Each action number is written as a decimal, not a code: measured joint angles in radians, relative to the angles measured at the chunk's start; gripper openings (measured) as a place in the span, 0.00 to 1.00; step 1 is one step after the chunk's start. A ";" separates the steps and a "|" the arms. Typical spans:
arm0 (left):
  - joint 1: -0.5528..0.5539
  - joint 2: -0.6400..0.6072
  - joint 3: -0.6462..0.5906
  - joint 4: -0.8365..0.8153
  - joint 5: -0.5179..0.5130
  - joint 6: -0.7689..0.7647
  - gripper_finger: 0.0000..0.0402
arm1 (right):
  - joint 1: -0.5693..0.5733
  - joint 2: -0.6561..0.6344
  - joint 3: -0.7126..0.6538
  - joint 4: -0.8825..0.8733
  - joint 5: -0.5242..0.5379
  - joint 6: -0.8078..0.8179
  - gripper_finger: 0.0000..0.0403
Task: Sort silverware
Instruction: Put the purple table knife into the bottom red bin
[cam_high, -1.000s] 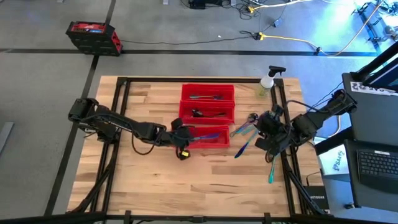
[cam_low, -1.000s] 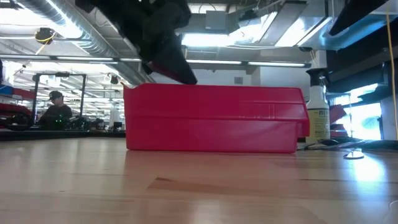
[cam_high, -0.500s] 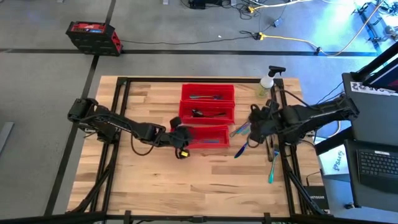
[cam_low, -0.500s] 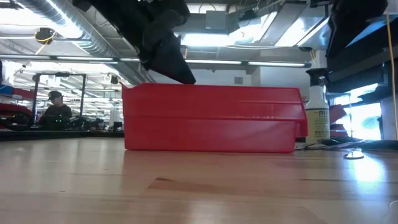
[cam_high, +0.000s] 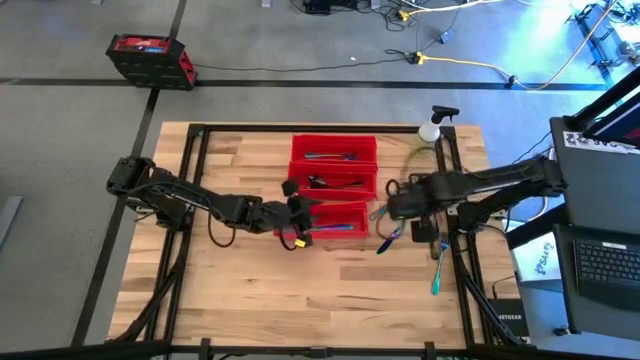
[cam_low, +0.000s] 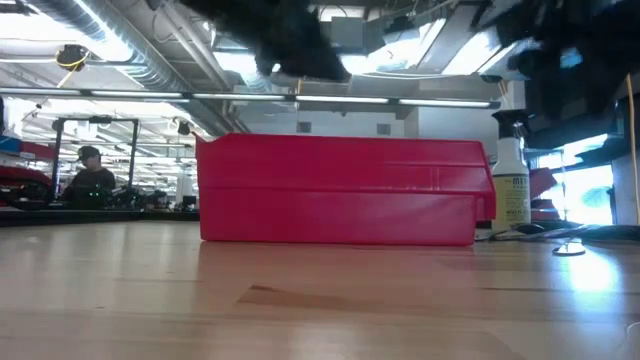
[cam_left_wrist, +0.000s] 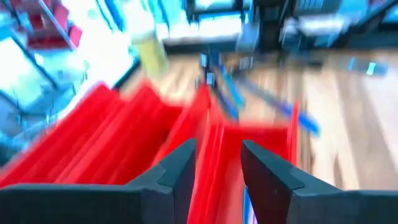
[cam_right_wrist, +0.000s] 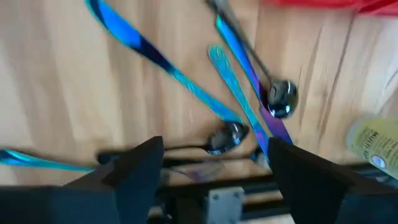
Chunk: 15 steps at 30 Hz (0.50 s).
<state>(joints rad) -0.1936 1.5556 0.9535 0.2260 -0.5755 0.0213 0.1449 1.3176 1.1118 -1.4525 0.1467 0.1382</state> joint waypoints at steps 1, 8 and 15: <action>0.001 0.000 0.000 0.048 0.001 0.025 0.28 | -0.017 0.035 0.000 -0.008 0.000 -0.033 0.65; 0.006 0.000 0.001 0.160 0.002 0.057 0.28 | -0.167 0.231 0.000 -0.016 0.043 -0.199 0.59; 0.006 0.000 0.001 0.160 0.002 0.038 0.28 | -0.279 0.296 -0.049 0.008 0.096 -0.297 0.56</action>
<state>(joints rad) -0.1879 1.5555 0.9543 0.3857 -0.5735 0.0597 -0.1341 1.6140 1.0633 -1.4443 0.2422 -0.1588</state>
